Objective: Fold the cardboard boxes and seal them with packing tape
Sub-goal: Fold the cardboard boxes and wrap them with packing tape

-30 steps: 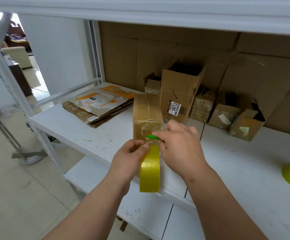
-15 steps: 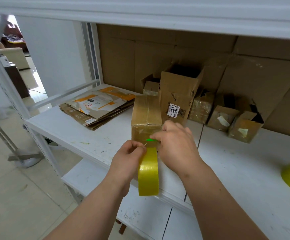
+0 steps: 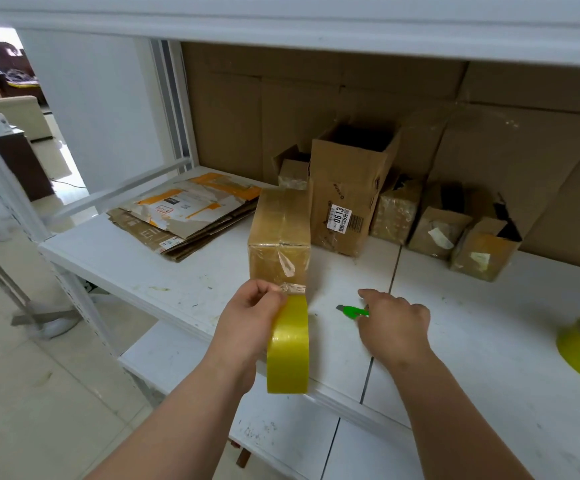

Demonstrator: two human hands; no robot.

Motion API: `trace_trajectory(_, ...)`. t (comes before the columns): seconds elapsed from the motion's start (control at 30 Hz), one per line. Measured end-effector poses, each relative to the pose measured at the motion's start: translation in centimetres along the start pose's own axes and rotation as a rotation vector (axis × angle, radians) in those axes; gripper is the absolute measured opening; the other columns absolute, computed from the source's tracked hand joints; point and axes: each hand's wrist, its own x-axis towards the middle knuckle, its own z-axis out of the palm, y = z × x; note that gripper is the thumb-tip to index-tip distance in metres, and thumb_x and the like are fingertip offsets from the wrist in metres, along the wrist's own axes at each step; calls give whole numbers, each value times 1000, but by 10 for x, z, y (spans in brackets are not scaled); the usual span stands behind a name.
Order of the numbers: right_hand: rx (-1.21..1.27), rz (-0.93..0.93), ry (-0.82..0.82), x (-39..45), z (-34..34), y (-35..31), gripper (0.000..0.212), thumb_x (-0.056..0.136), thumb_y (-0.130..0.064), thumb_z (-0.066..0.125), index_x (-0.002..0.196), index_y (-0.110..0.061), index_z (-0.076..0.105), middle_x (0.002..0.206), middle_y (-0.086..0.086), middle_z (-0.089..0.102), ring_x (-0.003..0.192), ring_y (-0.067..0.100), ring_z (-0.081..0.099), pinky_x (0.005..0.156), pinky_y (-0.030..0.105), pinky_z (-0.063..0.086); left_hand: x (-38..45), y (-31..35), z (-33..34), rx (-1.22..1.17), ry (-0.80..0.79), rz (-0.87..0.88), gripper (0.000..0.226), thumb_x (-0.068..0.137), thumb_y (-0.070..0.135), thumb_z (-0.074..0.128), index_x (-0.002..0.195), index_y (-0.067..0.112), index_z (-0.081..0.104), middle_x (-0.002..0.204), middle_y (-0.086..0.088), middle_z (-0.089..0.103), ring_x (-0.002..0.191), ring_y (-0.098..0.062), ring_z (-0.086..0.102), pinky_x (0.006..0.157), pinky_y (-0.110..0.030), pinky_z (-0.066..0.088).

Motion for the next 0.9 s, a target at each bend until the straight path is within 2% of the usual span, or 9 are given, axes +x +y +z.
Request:
trace_trajectory(0.1,179,10,70,-5,3,-7,35,96,-41,52,130,-43,56,136,-16,47,129,14,39,102,35,24,0,0,1,-3,-3,2,10,93,27,62,86,21,66,84,1,65,80,-19,57,68,-32,44)
trace_trajectory(0.2,894,17,-51,-14,-10,-37,11,91,-49,59,92,-46,70,106,-29,63,109,1,56,89,27,40,1,-1,2,-6,-9,20,10,92,26,62,83,25,67,89,-1,67,85,-21,59,73,-35,45)
trace_trajectory(0.27,1250,39,-224,-19,-18,-57,13,87,-47,67,82,-38,75,89,-22,72,93,0,64,77,24,45,1,-2,2,-9,-23,37,10,93,25,62,84,24,67,91,-4,68,86,-22,60,74,-36,46)
trace_trajectory(0.47,1459,125,-240,-16,-21,-77,16,80,-10,73,68,-21,76,75,1,74,80,18,69,71,30,50,3,-4,0,35,-38,65,7,91,30,63,85,27,67,81,4,68,77,-12,61,69,-27,48)
trace_trajectory(0.53,1452,135,-224,-16,-20,-80,22,81,-8,71,65,-23,76,71,0,73,76,17,67,69,31,50,6,-5,-2,82,-20,60,6,89,36,64,89,31,67,81,7,68,79,-10,64,69,-26,48)
trace_trajectory(0.63,1434,135,-153,-18,-17,-82,26,84,-10,69,66,-28,73,72,-2,72,75,17,67,69,31,51,8,-6,-8,192,64,48,26,86,55,65,102,36,58,89,10,68,81,-5,65,65,-23,47)
trace_trajectory(0.77,1447,122,-133,-19,-16,-76,24,87,-9,68,67,-22,70,75,-2,71,77,14,65,70,26,47,19,1,-22,420,370,459,26,88,45,65,107,32,53,93,11,59,82,-6,57,64,-23,40)
trace_trajectory(0.83,1510,124,-166,-19,-18,-72,23,87,-5,68,67,-18,68,73,1,70,71,12,63,69,24,46,32,17,-26,546,370,684,35,90,35,67,123,29,57,111,7,56,101,-11,52,81,-29,42)
trace_trajectory(0.9,1563,109,-180,-19,-22,-69,21,87,-2,68,69,-14,66,74,5,70,70,15,62,71,29,48,47,35,-26,708,241,824,46,90,32,70,134,25,59,133,-3,53,123,-21,46,98,-36,39)
